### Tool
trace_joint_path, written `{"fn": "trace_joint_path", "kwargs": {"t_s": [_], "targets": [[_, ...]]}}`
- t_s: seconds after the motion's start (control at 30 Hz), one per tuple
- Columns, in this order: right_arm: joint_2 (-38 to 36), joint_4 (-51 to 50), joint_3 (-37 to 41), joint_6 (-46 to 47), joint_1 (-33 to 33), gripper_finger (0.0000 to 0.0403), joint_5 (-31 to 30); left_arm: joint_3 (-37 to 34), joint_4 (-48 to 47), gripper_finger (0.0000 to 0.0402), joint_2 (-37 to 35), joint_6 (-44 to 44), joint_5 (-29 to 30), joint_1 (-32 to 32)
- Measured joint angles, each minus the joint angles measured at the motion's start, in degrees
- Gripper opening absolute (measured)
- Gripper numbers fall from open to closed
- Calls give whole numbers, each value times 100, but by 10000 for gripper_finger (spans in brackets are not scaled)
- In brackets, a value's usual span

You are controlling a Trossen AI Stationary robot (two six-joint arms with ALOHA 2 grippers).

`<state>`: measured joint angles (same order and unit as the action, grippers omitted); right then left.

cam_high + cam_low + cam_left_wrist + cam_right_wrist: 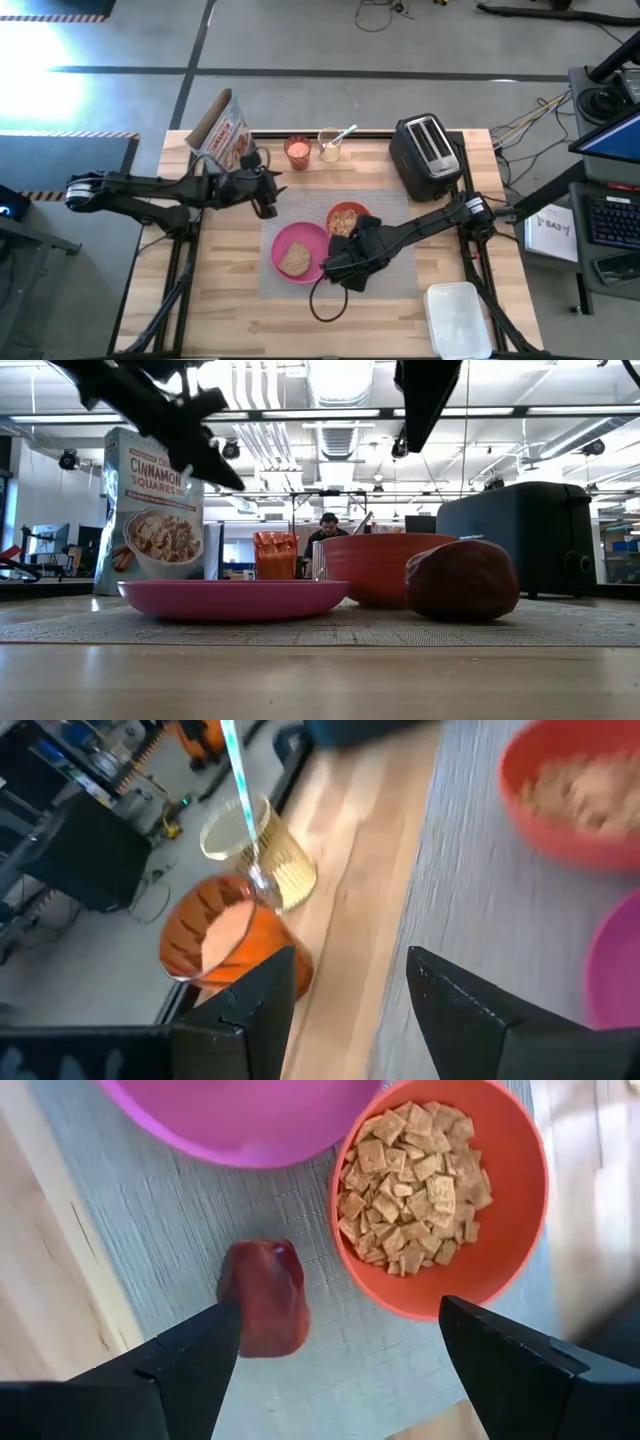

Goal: Arrange a breakfast setting
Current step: Put the brown cup on the gray table mat to the top of the pink plate

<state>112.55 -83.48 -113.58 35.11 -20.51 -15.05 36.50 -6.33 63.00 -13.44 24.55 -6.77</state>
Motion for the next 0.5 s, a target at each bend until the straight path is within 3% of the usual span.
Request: {"fn": "trace_joint_path", "kwargs": {"t_s": [0.27,0.4,0.5], "targets": [[0,2,0,-323,-24,327,0,-44,496,175,660,-1232,-200,-959],[-1,32,0,-357,-24,327,-245,53,734,175,1060,-1430,-972,-1595],[-1,49,0,-450,-33,327,-581,244,916,175,1390,-1467,-1081,-1855]]}}
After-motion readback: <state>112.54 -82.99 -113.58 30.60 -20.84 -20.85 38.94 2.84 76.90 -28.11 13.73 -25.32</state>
